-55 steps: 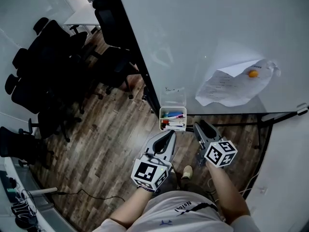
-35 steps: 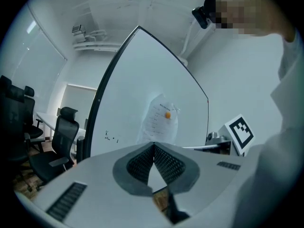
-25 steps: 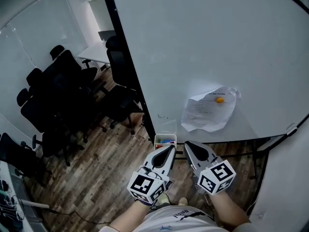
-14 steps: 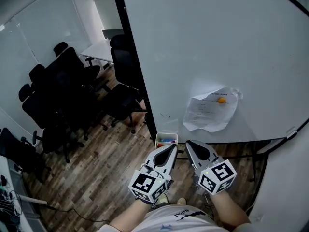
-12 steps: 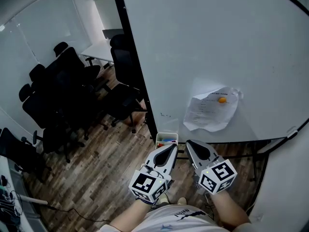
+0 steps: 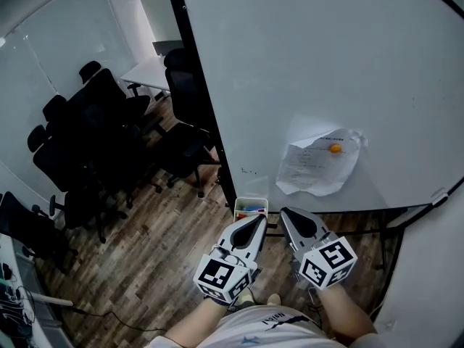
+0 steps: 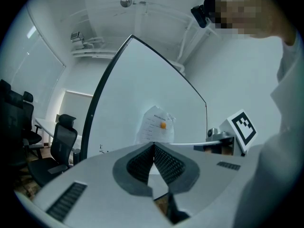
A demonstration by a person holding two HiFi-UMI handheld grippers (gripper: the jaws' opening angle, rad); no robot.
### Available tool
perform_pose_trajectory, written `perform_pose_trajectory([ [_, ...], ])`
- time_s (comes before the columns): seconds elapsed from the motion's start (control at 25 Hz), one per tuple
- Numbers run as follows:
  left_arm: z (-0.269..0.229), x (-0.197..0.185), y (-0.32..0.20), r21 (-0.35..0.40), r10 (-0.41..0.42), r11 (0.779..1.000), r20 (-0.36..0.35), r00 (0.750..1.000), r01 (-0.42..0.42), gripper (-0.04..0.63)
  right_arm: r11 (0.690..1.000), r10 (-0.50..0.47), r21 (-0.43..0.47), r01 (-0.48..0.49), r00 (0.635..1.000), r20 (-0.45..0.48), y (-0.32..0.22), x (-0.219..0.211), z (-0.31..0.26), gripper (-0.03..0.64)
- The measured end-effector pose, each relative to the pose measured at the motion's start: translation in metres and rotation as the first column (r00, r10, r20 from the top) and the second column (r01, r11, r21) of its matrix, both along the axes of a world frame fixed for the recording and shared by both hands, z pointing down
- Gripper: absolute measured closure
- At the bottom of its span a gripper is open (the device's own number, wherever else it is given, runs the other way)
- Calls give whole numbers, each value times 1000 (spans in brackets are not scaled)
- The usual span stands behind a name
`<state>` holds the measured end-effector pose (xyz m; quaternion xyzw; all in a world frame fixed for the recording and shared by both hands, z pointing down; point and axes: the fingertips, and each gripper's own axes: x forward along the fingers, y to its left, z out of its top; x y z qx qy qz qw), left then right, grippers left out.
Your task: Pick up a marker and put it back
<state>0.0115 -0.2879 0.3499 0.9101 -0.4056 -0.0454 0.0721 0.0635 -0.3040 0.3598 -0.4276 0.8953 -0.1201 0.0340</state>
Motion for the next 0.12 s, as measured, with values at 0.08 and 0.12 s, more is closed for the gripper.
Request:
perform_pose_trajectory([
  [0.08,0,0,-2,0,0,1000,0,1000,0,584,1000,-2,-3,2,1000,3,-1,0,2,604],
  [0.12,1,0,-2,0,0,1000,-1,1000,0,584,1000,-3,-4,3,1000,4,-2,1,3,604],
])
